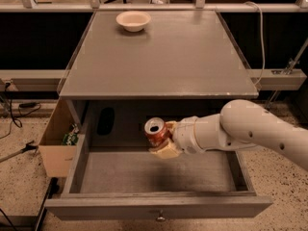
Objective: Place coke can into top drawer
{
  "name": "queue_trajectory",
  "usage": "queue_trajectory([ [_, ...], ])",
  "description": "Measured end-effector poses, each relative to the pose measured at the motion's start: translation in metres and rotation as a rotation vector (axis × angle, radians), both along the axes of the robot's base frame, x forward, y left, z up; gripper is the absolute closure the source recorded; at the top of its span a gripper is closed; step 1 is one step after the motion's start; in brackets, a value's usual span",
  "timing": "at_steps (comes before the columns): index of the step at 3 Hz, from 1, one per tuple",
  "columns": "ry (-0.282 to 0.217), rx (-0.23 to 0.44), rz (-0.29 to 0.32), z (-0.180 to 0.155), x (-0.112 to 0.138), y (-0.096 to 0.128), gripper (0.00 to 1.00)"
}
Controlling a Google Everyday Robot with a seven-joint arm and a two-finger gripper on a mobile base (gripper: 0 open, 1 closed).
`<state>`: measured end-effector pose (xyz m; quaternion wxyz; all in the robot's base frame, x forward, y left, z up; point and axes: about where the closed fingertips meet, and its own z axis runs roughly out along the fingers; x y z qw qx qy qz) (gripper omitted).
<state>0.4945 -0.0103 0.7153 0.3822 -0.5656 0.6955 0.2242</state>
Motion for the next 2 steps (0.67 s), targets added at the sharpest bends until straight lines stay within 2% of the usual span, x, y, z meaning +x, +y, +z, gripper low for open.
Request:
queue_trajectory([
  [2, 0.066, 0.098, -0.003, -0.04, 0.001, 0.001, 1.0],
])
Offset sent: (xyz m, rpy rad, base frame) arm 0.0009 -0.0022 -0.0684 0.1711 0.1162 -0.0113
